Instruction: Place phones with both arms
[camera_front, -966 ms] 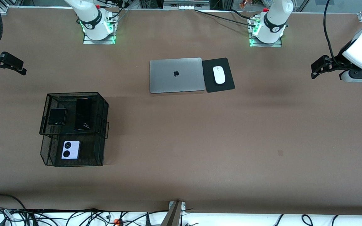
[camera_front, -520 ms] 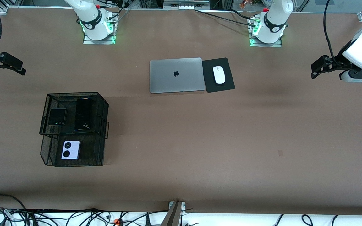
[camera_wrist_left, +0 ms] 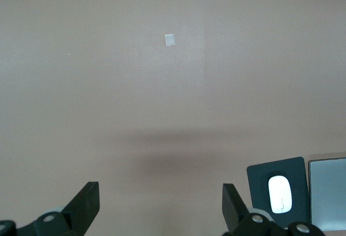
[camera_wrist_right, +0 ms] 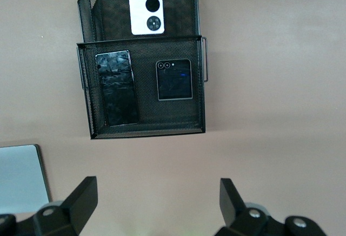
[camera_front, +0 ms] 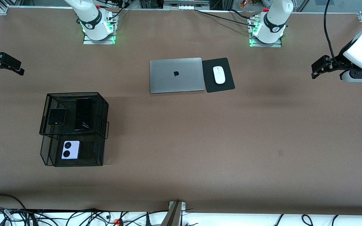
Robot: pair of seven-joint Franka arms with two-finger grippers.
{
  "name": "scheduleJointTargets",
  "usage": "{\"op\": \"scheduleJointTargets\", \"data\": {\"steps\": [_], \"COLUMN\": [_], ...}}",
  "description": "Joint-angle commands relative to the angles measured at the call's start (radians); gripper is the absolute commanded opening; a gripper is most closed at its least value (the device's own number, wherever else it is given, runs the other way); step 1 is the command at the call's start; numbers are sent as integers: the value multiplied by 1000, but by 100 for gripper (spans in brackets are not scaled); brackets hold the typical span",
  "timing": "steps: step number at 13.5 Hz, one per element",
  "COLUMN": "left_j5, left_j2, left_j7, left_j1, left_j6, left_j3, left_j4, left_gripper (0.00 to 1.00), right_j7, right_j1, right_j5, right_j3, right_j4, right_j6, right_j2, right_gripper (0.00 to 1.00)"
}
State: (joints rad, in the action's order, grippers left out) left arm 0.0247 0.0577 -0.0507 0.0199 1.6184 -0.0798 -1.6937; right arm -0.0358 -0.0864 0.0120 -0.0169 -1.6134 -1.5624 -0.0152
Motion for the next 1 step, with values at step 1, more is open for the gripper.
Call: {"op": "scheduleJointTargets", "data": {"steps": [1], "left_j5": [-5], "left_j2": [-9], "left_j7": [12], "left_j1": [6], "left_j6": [-22], "left_j3": [-3], "left_j4": [26], "left_gripper": [100], "right_j7": [13], "right_j1": [-18], "right_j5": [13], "right_j3": [-20], "right_j4": [-5], "right_j6": [8], "right_j2": [-8], "right_gripper": [100]}}
